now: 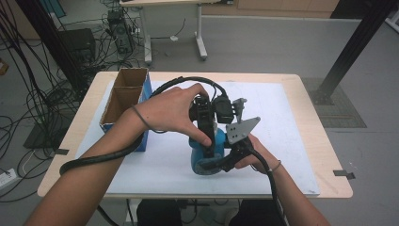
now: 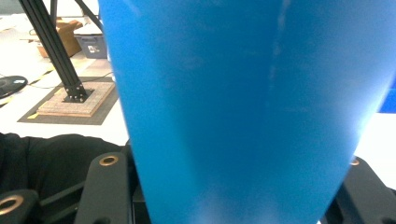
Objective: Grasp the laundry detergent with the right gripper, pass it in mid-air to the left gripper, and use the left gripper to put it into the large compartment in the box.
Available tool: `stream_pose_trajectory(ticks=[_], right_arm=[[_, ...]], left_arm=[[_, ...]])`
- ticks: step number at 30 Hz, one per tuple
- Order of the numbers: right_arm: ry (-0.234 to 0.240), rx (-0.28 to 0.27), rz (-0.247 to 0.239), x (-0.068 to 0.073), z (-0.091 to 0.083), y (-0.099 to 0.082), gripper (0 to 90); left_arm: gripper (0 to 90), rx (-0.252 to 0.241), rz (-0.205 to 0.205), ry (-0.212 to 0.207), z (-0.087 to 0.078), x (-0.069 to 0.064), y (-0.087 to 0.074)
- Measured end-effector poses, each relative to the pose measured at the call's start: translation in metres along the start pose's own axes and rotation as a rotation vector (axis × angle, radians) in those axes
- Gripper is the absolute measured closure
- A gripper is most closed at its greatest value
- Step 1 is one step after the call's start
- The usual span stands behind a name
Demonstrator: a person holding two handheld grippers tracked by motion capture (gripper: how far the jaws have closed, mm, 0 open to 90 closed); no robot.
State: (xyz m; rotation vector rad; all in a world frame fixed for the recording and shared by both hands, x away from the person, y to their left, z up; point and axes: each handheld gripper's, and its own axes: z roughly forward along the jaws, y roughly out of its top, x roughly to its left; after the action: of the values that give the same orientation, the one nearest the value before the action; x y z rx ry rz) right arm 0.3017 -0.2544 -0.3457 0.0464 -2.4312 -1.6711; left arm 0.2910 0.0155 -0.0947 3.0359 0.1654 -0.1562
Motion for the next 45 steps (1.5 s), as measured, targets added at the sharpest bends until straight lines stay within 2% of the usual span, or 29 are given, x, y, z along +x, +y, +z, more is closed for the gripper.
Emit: stream_pose_trajectory(ticks=[16,45], right_arm=[[0.005,0.009,0.001,-0.0021,0.006,0.0003,42.5],[-0.005,0.003,-0.001,-0.0002,0.0032,0.0004,42.5]], left_arm=[[7.2,0.002,-0.001,0.007,0.0038,-0.0021,-0.0002],[7.6,-0.003,-0.022,0.016,0.0005,-0.0027,-0.0043]])
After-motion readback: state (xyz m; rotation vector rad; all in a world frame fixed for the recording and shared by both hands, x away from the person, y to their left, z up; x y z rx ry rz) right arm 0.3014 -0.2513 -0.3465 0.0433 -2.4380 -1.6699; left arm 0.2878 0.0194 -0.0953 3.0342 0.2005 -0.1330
